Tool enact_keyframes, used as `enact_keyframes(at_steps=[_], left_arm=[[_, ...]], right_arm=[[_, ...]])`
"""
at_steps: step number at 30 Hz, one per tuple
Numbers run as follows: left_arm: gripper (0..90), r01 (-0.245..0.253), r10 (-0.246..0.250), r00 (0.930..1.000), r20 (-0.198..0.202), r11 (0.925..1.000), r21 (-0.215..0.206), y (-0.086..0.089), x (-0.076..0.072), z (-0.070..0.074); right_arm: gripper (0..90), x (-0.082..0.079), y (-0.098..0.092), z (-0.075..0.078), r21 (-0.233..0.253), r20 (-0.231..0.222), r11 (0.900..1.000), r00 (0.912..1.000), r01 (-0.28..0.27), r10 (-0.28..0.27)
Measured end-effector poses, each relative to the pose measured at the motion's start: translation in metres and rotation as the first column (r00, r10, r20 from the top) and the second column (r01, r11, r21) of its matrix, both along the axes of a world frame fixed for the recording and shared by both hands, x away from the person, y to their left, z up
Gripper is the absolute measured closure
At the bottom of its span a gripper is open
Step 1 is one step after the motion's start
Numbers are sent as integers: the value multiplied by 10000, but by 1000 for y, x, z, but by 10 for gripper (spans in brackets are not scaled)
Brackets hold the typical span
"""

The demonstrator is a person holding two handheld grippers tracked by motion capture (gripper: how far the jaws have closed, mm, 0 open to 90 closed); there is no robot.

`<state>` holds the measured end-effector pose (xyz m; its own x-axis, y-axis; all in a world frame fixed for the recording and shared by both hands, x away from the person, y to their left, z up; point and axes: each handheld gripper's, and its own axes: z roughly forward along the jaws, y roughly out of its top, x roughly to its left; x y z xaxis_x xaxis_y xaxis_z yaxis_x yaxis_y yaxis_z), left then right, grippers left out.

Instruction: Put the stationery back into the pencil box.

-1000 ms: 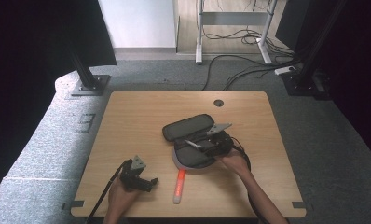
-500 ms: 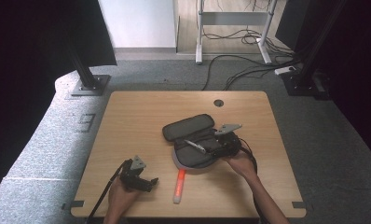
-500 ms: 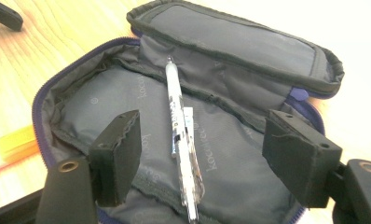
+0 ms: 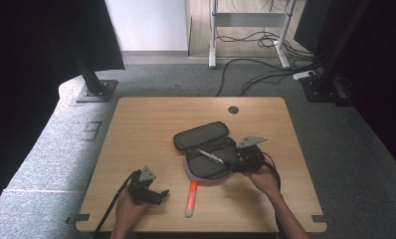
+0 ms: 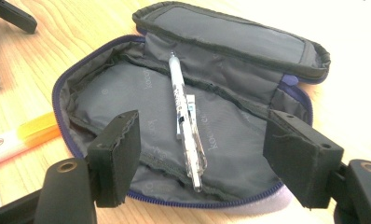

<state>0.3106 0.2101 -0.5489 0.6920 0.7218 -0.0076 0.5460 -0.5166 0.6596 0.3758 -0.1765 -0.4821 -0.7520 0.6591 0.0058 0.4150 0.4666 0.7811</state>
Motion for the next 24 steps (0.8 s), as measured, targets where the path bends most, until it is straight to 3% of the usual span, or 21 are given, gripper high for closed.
enact_keyframes(at_steps=[7, 24], left_arm=[[0, 10, -10, 10000, -3, 10000, 3, 0, 0, 0], [4, 118, -118, 9999, 21, 9999, -1, 0, -1, 0]], right_arm=[[262, -9, -12, 3, 58, 182, 9998, 9997, 172, -173], [182, -26, -37, -13, -147, 48, 9969, 9970, 771, -771]])
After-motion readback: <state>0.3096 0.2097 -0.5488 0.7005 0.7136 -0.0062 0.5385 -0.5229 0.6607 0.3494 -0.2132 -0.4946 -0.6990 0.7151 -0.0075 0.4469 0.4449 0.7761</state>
